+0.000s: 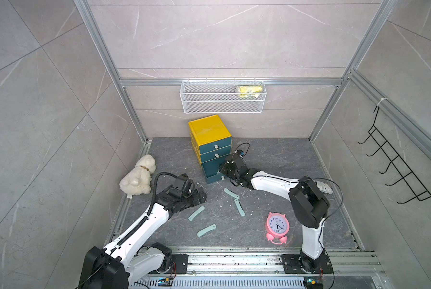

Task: Place the fruit knives into the drawer by color
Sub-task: Place the fruit knife in the drawer, then pick up the fruit knife from the center of the board.

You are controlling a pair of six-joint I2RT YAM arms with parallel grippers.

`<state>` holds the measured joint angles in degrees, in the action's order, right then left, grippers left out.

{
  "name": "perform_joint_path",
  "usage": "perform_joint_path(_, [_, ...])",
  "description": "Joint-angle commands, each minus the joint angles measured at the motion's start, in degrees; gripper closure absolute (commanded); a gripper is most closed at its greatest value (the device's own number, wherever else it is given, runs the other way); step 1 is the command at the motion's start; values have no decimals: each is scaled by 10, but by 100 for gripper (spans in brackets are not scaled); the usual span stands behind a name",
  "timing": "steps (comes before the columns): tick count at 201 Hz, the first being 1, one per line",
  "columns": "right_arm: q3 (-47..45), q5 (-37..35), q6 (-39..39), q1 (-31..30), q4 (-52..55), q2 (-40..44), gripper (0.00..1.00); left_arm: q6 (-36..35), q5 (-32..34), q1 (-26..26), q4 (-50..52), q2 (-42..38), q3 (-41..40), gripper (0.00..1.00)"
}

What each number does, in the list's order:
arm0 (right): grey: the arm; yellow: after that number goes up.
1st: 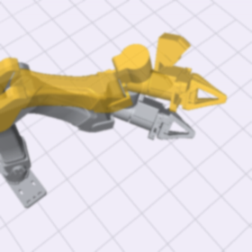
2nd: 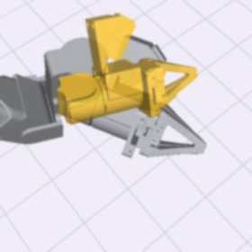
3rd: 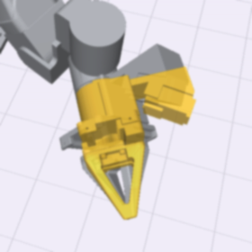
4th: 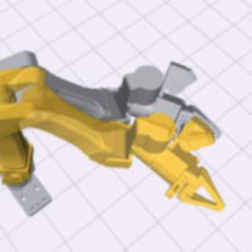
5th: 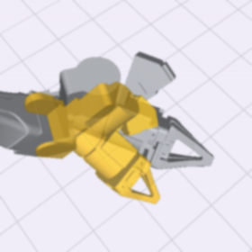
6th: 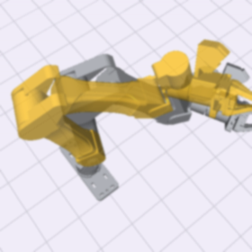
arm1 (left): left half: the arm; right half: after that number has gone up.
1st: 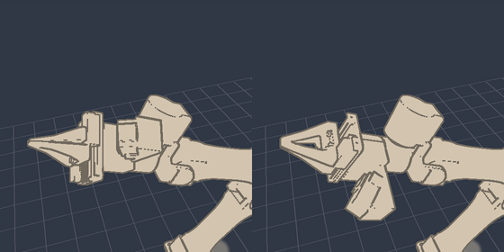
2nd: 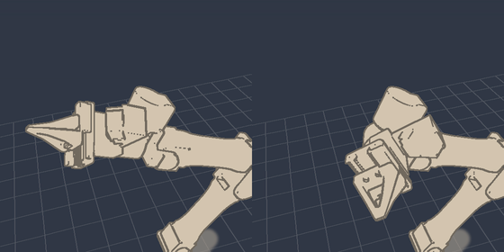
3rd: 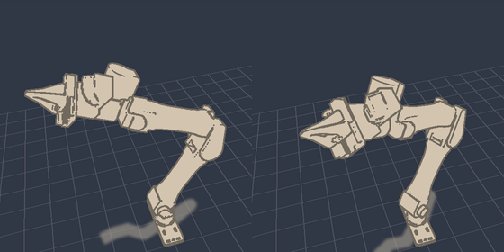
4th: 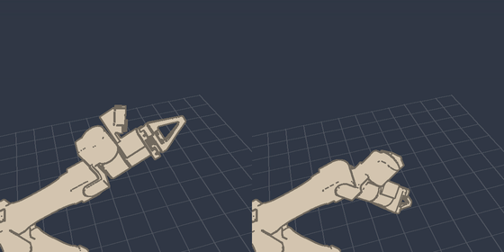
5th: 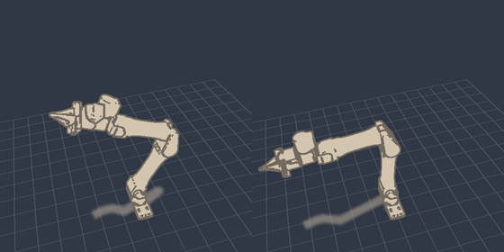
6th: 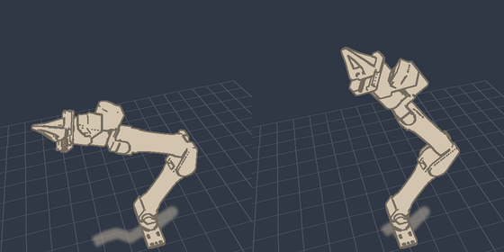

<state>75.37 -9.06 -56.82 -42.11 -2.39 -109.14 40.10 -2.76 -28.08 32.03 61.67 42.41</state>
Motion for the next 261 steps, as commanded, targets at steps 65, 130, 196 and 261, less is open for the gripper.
perform_joint_path(65, [-214,8,76,-22,21,234,48,31,73,-45,-4,59,-74,7])
perform_joint_path(130, [-259,-1,69,-20,14,262,49,21,86,-79,-33,138,-68,17])
perform_joint_path(196, [-281,4,65,-3,5,279,48,26,126,-117,-7,195,-29,30])
perform_joint_path(261, [-294,3,65,6,3,294,48,-17,153,-113,-5,277,45,24])
